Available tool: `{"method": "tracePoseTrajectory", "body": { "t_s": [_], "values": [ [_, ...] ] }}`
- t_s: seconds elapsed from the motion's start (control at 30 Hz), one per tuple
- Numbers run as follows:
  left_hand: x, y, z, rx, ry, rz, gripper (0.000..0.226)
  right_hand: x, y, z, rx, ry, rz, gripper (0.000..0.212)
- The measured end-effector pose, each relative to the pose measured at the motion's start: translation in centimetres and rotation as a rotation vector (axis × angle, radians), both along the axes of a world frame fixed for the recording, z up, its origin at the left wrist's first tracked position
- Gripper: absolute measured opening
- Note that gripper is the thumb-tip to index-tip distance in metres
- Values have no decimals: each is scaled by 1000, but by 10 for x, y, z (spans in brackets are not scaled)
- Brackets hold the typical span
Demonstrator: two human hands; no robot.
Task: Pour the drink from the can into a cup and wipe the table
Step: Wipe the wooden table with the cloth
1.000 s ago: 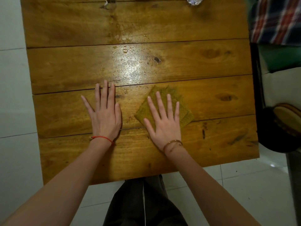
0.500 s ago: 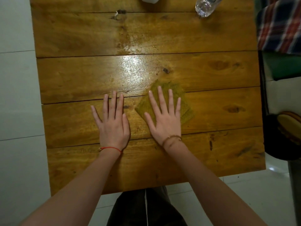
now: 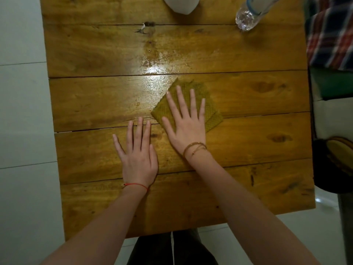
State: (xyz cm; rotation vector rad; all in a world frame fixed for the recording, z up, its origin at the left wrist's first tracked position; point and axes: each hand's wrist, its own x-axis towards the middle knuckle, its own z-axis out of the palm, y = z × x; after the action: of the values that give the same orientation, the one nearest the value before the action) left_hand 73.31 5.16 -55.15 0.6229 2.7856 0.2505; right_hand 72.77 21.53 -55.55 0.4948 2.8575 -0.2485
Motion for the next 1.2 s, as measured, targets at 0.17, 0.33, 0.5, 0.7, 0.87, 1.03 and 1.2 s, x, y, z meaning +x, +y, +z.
{"method": "tracePoseTrajectory", "body": {
  "t_s": [0.17,0.33,0.5,0.7,0.87,1.03,1.2],
  "values": [
    [2,1,1,-2,-3,5,59,40,60,1,27,-37,-121,67],
    [0,1,1,-9,7,-4,59,-13,76,-1,30,15,-524,65],
    [-1,1,1,13,1,-2,58,-15,18,0,9,10,-208,66],
    [-1,1,1,45,12,11,58,74,21,4,4,-46,14,66],
    [1,3,-3,52,25,13,58,67,70,0,10,-15,-403,64],
    [2,-1,-3,80,32,8,58,48,13,1,7,-20,-356,66],
    [2,-2,-4,121,32,-1,56,113,-20,7,-28,-52,22,66]
  ]
}}
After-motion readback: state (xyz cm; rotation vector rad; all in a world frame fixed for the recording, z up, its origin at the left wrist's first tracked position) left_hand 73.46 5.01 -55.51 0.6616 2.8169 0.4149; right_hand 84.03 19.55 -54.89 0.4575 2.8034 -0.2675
